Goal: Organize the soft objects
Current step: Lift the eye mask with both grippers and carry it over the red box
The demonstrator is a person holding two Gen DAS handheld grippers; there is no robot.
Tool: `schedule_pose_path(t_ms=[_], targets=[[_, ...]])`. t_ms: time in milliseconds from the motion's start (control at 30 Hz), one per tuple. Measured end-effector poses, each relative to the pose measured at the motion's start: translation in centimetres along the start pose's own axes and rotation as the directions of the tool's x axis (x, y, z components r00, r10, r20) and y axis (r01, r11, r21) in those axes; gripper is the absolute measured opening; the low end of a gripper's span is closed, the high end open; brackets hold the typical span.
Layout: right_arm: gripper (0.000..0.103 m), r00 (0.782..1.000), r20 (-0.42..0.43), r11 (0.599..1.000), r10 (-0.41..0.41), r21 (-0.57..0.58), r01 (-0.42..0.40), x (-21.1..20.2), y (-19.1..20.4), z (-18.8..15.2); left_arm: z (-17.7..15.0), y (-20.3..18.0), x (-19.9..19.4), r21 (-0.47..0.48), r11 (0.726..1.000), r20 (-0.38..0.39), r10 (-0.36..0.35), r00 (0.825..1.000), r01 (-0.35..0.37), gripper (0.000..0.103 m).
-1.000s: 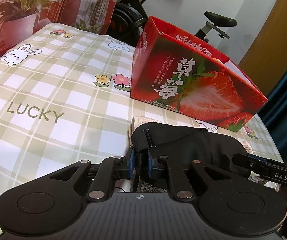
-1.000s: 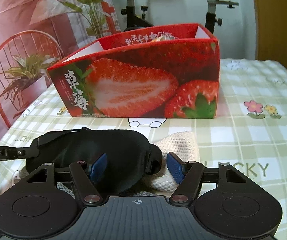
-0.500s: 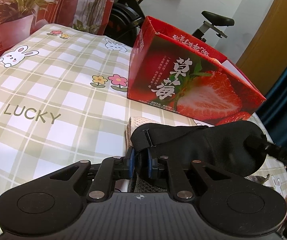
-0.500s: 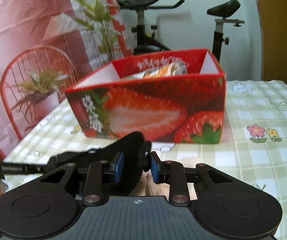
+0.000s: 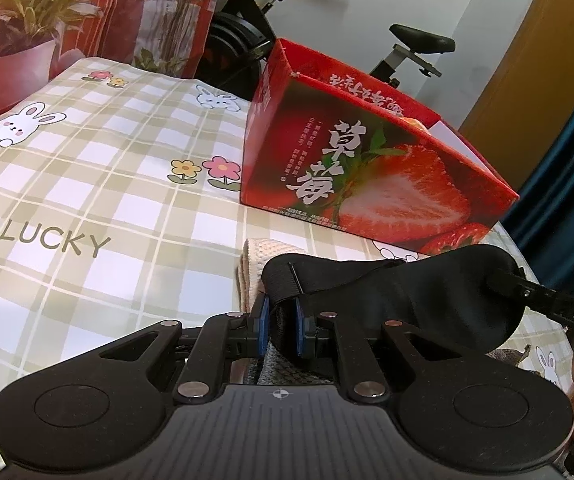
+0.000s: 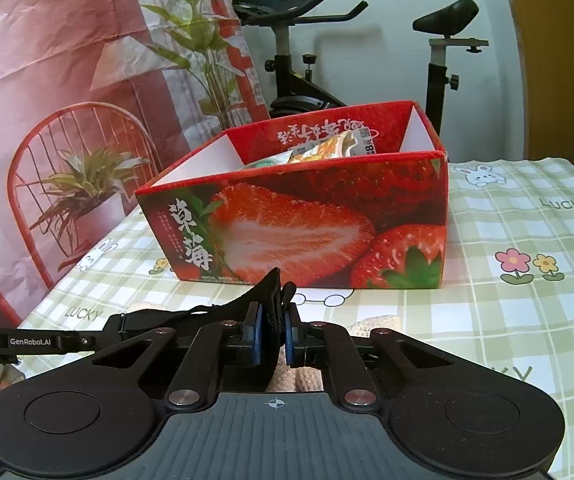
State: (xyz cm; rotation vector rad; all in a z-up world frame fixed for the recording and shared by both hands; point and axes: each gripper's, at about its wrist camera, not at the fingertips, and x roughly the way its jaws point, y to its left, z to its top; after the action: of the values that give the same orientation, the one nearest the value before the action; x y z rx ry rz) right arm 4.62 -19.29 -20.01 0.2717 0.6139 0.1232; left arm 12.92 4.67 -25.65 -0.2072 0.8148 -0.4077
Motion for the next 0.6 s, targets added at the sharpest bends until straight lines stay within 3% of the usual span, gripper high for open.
schedule_pose_path(t_ms=[300, 600], targets=[[0.009, 1.000, -0.010, 1.000, -0.007, -0.002, 0.007, 0.1, 0.0, -0.3, 0.1, -0.1, -0.4, 0.019, 1.000, 0.015, -0.020, 1.000, 0.020, 0.013], [0.009, 0.999, 0.045, 1.000, 0.021, -0.020, -0.020, -1.0, 0.3, 1.1, 1.6, -1.4, -2.8, 0.097, 0.995, 0.115, -0.046, 0.992, 0.034, 0.009]])
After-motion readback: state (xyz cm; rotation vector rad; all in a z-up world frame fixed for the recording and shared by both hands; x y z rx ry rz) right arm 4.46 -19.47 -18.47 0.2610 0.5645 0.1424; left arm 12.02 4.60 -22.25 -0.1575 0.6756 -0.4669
